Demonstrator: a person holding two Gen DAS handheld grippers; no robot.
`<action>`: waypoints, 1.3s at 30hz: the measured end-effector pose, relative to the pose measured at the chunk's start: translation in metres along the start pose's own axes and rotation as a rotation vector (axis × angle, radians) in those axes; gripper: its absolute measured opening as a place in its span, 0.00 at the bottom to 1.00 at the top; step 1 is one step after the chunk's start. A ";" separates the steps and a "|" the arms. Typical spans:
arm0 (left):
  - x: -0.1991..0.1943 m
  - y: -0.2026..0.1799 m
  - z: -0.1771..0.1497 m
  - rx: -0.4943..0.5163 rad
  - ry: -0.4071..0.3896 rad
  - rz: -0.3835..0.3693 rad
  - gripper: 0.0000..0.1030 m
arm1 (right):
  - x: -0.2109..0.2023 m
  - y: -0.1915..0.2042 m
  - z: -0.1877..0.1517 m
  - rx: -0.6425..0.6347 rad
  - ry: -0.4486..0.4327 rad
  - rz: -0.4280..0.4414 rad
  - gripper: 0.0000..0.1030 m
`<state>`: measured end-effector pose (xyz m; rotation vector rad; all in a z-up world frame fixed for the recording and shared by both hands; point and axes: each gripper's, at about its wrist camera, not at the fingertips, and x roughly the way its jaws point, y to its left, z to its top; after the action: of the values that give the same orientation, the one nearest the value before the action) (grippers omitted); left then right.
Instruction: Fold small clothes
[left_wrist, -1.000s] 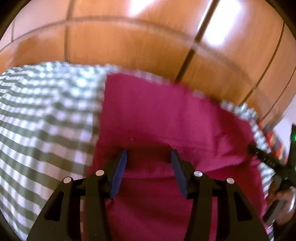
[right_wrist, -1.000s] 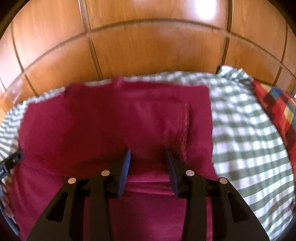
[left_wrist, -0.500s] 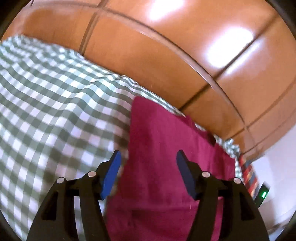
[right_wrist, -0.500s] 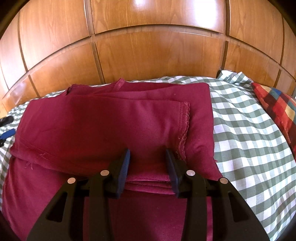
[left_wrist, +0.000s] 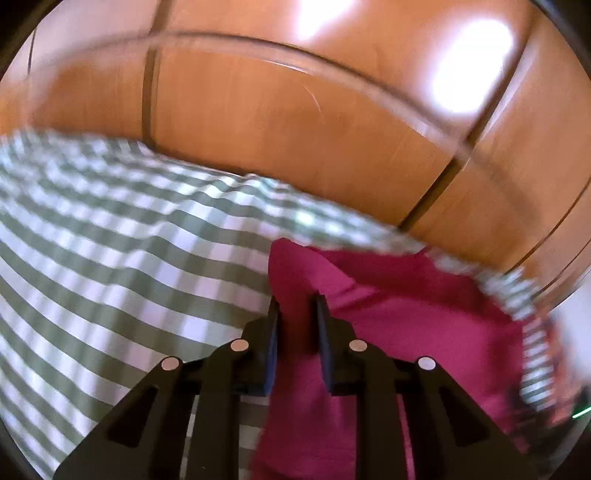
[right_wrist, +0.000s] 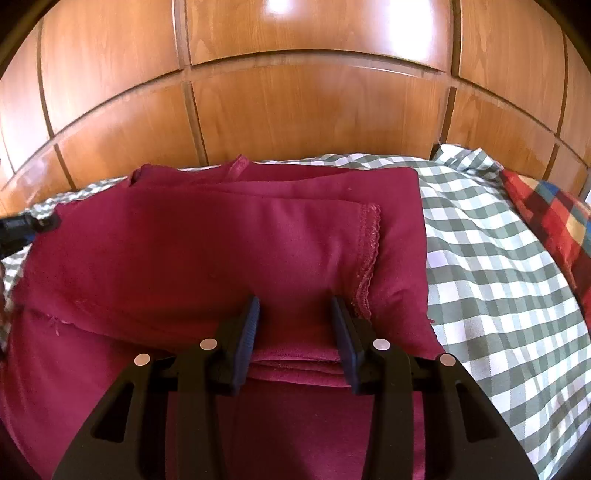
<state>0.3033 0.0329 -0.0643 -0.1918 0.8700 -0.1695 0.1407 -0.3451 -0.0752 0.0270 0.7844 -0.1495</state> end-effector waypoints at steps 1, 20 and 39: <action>0.008 -0.005 -0.004 0.042 0.003 0.052 0.21 | 0.000 0.000 0.000 -0.001 -0.001 -0.002 0.38; -0.095 -0.030 -0.112 0.146 0.028 0.040 0.46 | 0.000 -0.004 0.000 0.023 0.004 0.017 0.38; -0.105 -0.026 -0.166 0.150 0.005 0.063 0.56 | -0.036 0.003 -0.006 -0.010 0.060 -0.102 0.67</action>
<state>0.1076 0.0153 -0.0851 -0.0233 0.8632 -0.1755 0.1120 -0.3370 -0.0540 -0.0179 0.8469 -0.2424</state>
